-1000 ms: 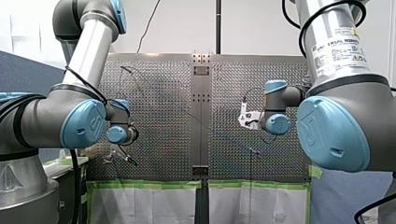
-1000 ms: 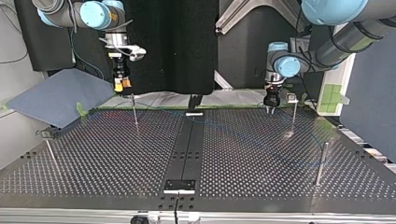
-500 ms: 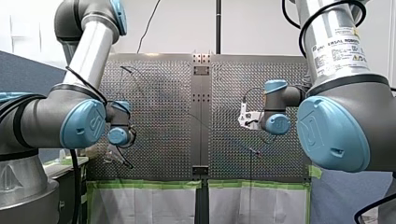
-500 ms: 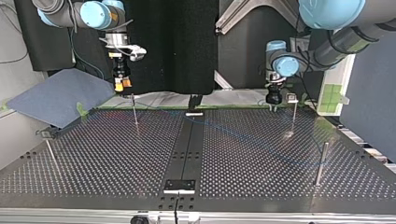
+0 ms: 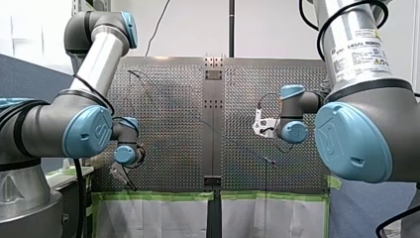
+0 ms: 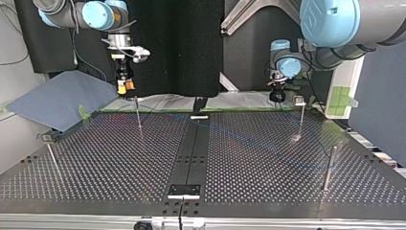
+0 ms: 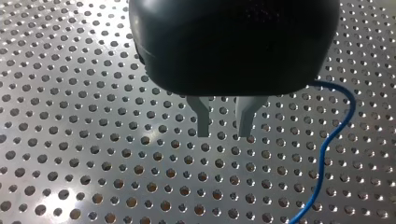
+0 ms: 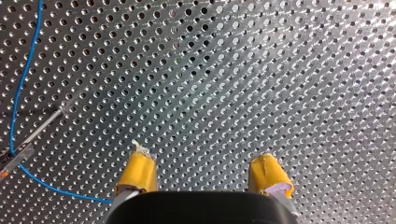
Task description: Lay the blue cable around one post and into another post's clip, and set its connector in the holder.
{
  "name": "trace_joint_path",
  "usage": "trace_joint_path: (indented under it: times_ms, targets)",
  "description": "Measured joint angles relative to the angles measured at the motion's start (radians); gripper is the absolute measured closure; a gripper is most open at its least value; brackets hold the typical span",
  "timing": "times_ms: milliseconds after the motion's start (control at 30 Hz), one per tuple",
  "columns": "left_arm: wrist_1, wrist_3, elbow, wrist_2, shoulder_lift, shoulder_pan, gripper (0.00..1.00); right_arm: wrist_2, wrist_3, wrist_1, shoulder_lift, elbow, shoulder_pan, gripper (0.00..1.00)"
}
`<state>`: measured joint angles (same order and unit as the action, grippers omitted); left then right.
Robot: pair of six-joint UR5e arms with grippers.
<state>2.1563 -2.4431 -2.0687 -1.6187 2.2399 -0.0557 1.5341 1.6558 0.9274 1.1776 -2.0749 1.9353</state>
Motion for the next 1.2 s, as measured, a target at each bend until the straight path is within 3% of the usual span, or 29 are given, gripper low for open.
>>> trace_joint_path:
  times_ms: [433,933,1200]
  targets:
    - [-0.001,0.009,0.004,-0.002,-0.018,0.000,0.00,0.000,0.001,0.002,0.000,0.000,0.000,0.00]
    - [0.099,0.016,-0.034,-0.099,-0.136,0.014,0.00,0.000,0.001,0.001,0.000,0.000,0.000,0.00]
    - [0.165,-0.018,-0.065,-0.051,-0.203,0.019,0.00,0.000,0.001,0.002,0.000,0.000,0.000,0.00]
